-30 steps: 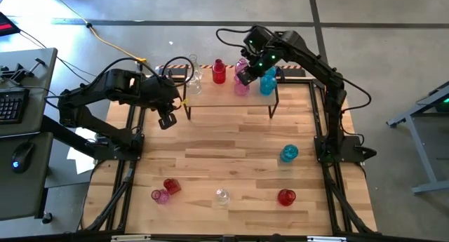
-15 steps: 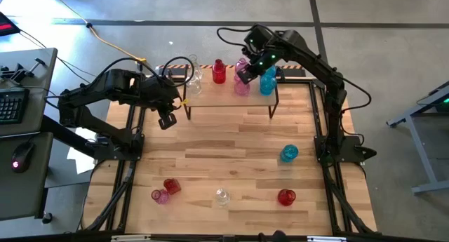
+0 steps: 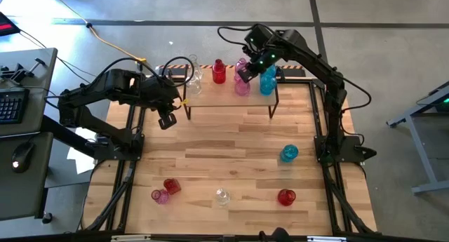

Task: Sort vases onto shelf
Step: Put the right pink vase on the shelf aligned with the other pink vase

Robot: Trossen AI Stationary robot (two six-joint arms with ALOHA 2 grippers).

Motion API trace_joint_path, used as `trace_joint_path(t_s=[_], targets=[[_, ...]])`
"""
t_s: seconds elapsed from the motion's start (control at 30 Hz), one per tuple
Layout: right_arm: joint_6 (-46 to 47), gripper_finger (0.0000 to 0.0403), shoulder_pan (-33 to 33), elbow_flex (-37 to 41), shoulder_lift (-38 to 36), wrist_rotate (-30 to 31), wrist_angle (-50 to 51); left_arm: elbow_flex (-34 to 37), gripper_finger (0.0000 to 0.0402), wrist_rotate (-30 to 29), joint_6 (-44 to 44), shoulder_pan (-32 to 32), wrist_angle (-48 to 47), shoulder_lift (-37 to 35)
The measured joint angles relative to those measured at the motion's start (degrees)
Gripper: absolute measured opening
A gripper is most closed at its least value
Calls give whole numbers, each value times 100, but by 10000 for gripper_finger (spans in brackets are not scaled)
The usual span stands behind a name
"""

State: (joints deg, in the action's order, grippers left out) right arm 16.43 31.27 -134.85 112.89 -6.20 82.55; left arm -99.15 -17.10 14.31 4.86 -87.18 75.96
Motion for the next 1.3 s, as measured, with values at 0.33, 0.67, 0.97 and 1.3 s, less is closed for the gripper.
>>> trace_joint_path(t_s=[0.33, 0.67, 0.97, 1.3], targets=[[-44, 17, 0, 2, 5, -2, -50, 0, 91, 0, 7, 0, 1, 0], [1, 17, 26, 2, 5, -5, -51, 0, 91, 94, 48, 0, 2, 0], [140, 17, 63, 4, 5, 146, -51, 0, 91, 142, 12, 0, 0, 0], [172, 17, 63, 4, 5, 164, -54, 0, 91, 92, -96, -2, 22, 0]])
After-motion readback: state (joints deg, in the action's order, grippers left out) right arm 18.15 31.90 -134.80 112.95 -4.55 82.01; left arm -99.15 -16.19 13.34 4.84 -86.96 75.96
